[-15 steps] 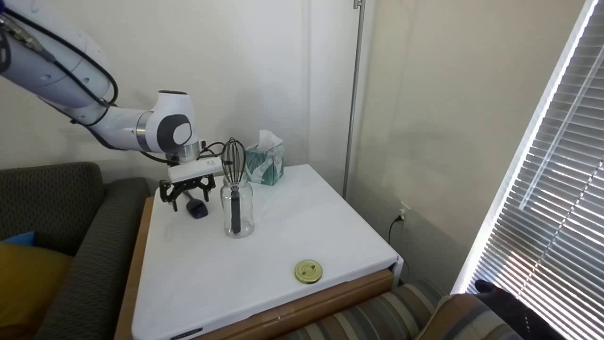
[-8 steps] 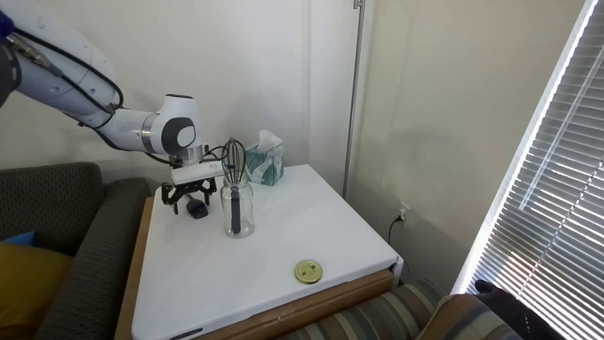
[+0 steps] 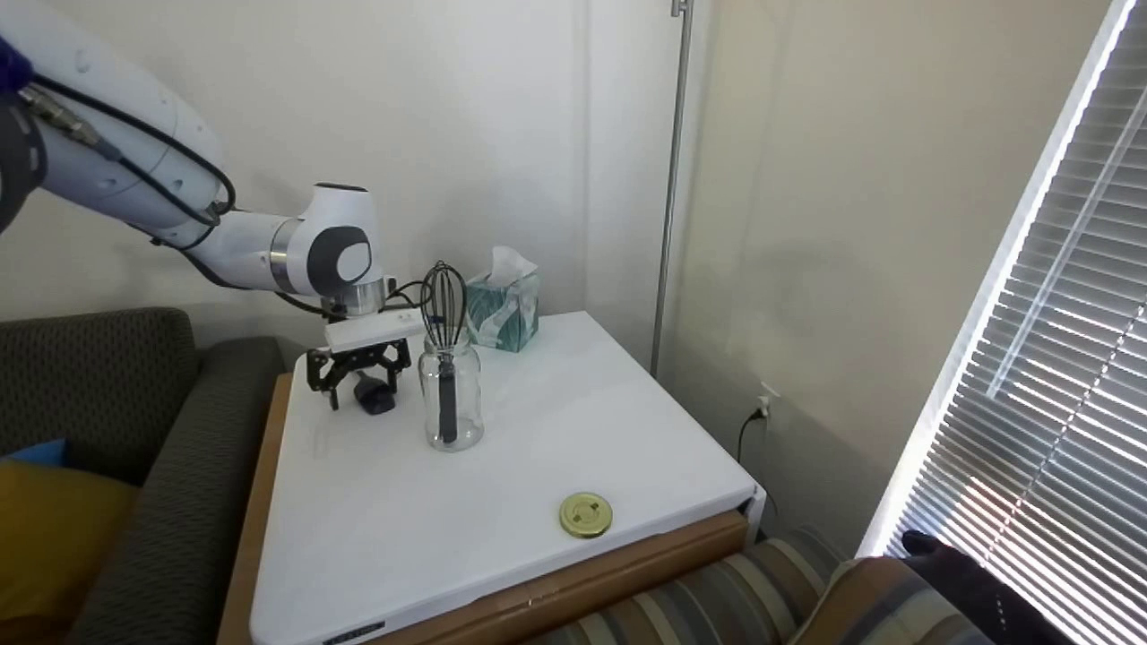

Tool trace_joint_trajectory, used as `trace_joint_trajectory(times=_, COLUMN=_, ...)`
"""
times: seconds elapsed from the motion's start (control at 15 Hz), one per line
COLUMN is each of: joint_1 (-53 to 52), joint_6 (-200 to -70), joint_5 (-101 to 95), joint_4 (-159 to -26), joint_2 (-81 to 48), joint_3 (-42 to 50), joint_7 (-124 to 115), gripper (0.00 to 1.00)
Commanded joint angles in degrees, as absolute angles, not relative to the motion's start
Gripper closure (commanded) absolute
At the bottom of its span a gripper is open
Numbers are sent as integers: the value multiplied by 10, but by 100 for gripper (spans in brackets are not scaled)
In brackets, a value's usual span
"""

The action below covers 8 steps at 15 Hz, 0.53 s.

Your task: Put the dishing spoon in the glass cup

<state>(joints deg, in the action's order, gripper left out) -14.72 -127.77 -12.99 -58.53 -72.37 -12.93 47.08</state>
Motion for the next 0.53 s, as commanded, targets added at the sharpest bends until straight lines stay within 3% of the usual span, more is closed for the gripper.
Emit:
trace_joint_trajectory(times=0.0, joint_1=-148, joint_6=-1259, joint_5=-134, joint_4=-564, joint_2=-734, joint_3=-128, joint_7=484, gripper=32)
trace_joint_trajectory(times=0.27, joint_1=-148, joint_6=-1255, joint_5=-141, joint_4=-560, joint_2=-732, joint_3=-127, joint_7=492, gripper=63)
trace_joint_trajectory(times=0.47, joint_1=-149, joint_6=-1252, joint_5=-143, joint_4=-559, joint_2=-732, joint_3=-126, joint_7=500, gripper=67)
